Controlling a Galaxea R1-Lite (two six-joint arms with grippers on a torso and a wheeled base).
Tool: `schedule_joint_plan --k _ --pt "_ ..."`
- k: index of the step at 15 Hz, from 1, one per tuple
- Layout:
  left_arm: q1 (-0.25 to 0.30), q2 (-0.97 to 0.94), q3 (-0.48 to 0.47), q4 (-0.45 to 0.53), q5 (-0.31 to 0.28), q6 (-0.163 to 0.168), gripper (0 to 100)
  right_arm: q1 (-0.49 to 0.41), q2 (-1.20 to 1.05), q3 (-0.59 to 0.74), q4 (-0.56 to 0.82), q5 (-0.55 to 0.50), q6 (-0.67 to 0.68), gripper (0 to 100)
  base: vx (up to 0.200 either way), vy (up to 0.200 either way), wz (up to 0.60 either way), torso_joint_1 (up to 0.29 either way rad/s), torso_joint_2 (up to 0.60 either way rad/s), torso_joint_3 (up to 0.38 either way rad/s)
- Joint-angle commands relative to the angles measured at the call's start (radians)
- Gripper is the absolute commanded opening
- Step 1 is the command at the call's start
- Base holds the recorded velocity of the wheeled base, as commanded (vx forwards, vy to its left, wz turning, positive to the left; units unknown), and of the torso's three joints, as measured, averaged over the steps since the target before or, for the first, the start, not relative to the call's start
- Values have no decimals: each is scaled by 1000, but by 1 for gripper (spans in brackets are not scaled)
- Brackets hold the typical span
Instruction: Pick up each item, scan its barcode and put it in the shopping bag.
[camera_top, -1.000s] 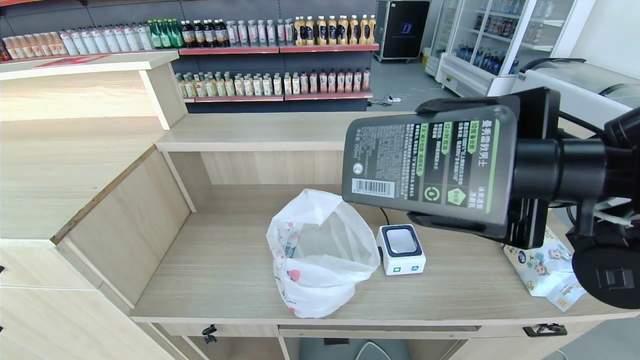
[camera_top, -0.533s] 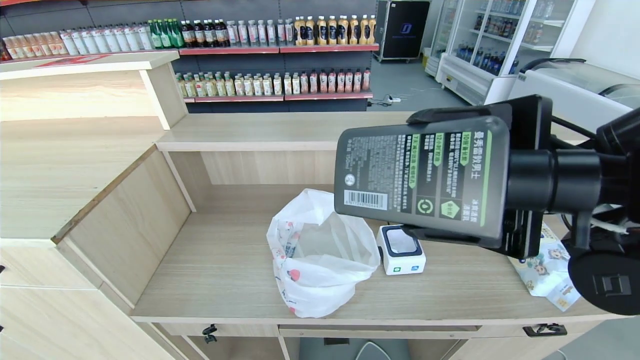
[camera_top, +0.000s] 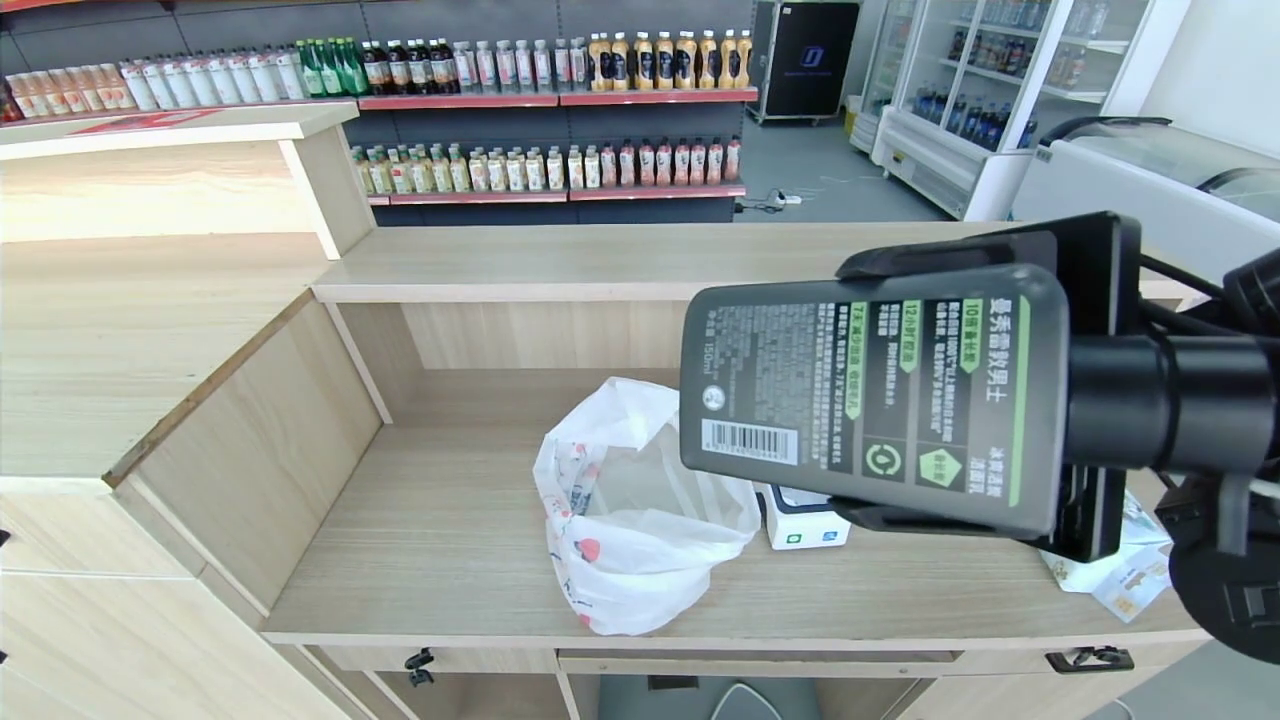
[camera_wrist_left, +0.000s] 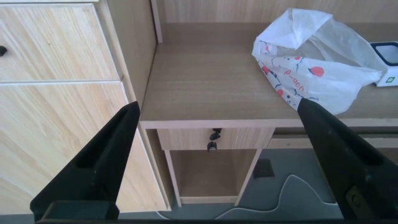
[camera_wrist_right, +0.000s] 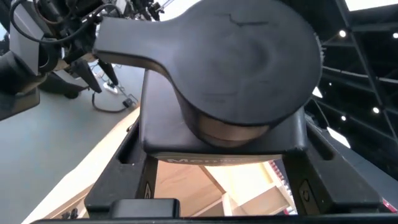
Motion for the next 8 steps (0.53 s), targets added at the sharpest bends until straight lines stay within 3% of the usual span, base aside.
schedule_joint_plan --k 1,8 --pt "0 1 0 0 0 0 100 2 1 5 -1 0 -1 0 0 0 0 0 0 0" --pt "0 0 0 0 0 0 100 4 23 0 -1 0 0 0 0 0 0 0 0 0"
